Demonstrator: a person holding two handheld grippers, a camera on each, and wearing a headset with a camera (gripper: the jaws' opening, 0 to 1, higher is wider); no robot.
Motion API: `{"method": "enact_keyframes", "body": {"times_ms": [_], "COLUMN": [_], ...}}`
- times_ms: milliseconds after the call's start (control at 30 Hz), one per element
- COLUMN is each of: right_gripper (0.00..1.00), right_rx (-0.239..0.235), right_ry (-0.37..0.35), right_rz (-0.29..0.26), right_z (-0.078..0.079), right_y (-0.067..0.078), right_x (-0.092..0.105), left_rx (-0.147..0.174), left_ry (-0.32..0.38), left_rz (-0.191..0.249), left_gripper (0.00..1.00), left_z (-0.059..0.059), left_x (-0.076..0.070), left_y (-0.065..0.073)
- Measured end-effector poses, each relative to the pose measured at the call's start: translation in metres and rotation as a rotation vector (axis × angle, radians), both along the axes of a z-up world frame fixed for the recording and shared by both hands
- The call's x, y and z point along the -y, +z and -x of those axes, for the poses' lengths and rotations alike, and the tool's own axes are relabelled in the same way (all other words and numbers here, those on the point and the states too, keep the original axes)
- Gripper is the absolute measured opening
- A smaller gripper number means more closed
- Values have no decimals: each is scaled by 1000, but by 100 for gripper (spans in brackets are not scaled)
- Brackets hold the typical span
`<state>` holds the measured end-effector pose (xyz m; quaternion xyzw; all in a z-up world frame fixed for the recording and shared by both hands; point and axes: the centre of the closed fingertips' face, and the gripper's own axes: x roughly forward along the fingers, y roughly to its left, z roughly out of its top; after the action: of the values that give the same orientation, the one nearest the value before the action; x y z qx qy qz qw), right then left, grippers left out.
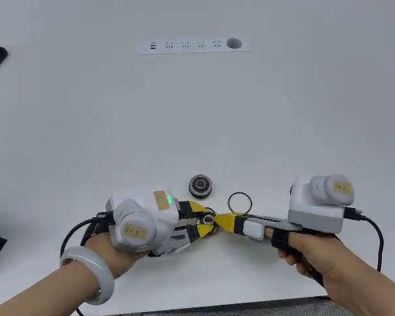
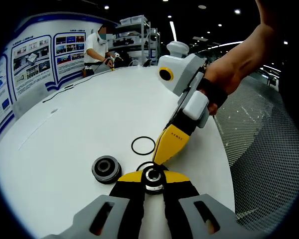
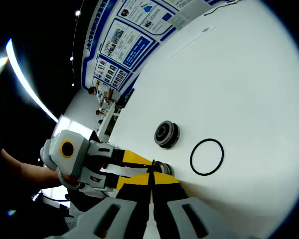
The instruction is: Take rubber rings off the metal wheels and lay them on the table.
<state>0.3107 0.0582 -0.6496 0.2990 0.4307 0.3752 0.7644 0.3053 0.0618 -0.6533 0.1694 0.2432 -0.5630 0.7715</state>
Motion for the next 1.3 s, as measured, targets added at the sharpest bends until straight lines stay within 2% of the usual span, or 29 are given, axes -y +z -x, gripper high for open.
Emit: {"method": "enact_keyframes", "body": {"times_ms": [167,700,1300], "right_gripper": [2,2,2], "right_rx": [-3,-4,10], "right_ry": [-5,1,-5], "right_rz": [7,-3,-55], "right_z": [0,2,8], "right_y": [-1,3,22], "right_x": [1,-1,-5], "left_rx": [6,16,11], "left_ry": [0,17,66], "left_rz": [24,23,5], "left_gripper": [18,30,45], "left_z": [2,-1,-2], "left_x": [-1,-9,-26], "left_y": [6,6,2]}}
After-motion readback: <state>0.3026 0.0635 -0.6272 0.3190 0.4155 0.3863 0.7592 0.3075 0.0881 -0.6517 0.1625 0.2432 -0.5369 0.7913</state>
